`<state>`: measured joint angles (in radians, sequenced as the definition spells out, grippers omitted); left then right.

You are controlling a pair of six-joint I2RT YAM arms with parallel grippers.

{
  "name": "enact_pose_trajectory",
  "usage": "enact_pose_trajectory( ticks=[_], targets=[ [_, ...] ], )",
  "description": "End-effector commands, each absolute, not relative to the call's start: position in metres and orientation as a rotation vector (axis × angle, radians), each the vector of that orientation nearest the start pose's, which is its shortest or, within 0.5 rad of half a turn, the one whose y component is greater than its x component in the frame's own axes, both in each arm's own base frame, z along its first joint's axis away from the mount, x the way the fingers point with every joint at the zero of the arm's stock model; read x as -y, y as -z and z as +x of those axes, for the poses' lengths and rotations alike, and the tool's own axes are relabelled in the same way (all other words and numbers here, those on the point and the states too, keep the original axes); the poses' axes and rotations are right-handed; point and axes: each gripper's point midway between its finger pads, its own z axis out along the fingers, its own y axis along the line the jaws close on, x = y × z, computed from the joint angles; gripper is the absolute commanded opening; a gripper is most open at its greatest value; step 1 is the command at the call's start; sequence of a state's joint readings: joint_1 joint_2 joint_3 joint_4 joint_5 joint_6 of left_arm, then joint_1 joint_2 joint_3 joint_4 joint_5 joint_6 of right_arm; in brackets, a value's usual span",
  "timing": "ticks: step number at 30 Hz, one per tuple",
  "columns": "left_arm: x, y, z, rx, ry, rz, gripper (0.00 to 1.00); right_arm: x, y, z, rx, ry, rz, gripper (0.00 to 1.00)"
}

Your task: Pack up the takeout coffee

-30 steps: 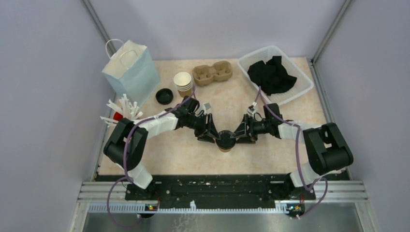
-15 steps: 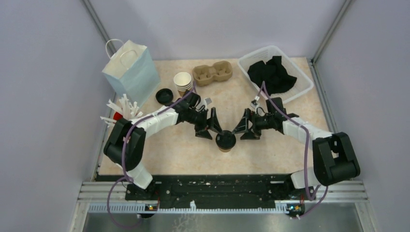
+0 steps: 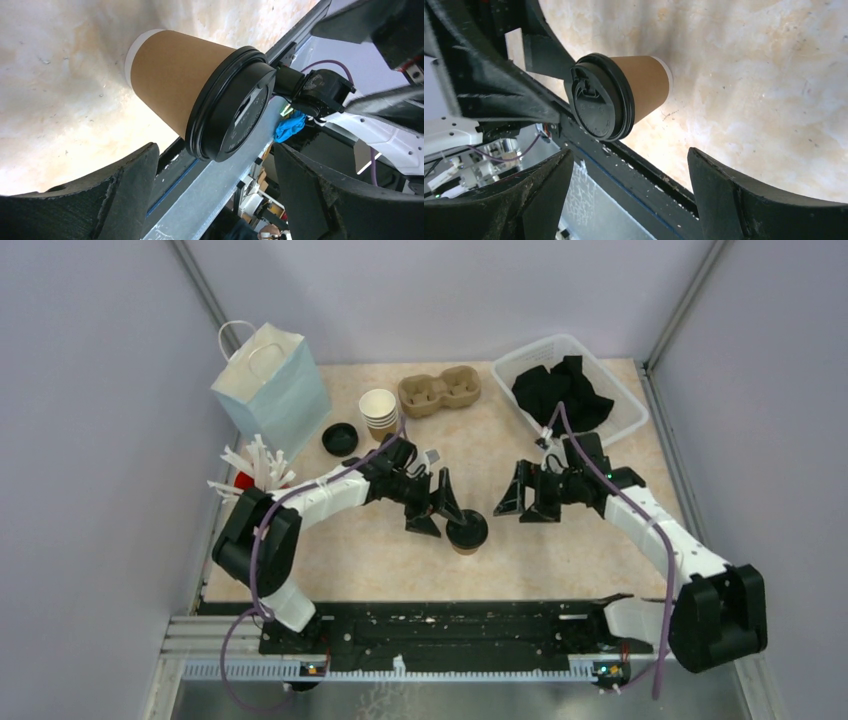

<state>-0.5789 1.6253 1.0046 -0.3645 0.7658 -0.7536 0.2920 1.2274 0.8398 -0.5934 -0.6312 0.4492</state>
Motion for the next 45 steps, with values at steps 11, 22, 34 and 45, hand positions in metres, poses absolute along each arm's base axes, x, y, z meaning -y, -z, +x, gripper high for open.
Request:
enact_pose_trajectory(
  ticks=[11,22,34,45],
  targets=[
    [0.387,-0.104,0.212,-2.805,1.498,0.23,0.76,-0.152,-0.22,0.191,-2.42,-0.86,-0.013,0.83],
    [0.483,-0.1,0.221,-2.781,1.622,0.406,0.77,-0.136,-0.247,0.178,-2.345,-0.796,0.027,0.83],
    [0.446,-0.142,0.253,-2.682,1.375,0.521,0.98,-0.135,-0.273,0.192,-2.289,-0.771,0.033,0.85],
    [0.24,-0.231,0.392,-2.438,0.663,0.264,0.96,-0.144,-0.26,0.228,-2.324,-0.746,0.033,0.85]
  ],
)
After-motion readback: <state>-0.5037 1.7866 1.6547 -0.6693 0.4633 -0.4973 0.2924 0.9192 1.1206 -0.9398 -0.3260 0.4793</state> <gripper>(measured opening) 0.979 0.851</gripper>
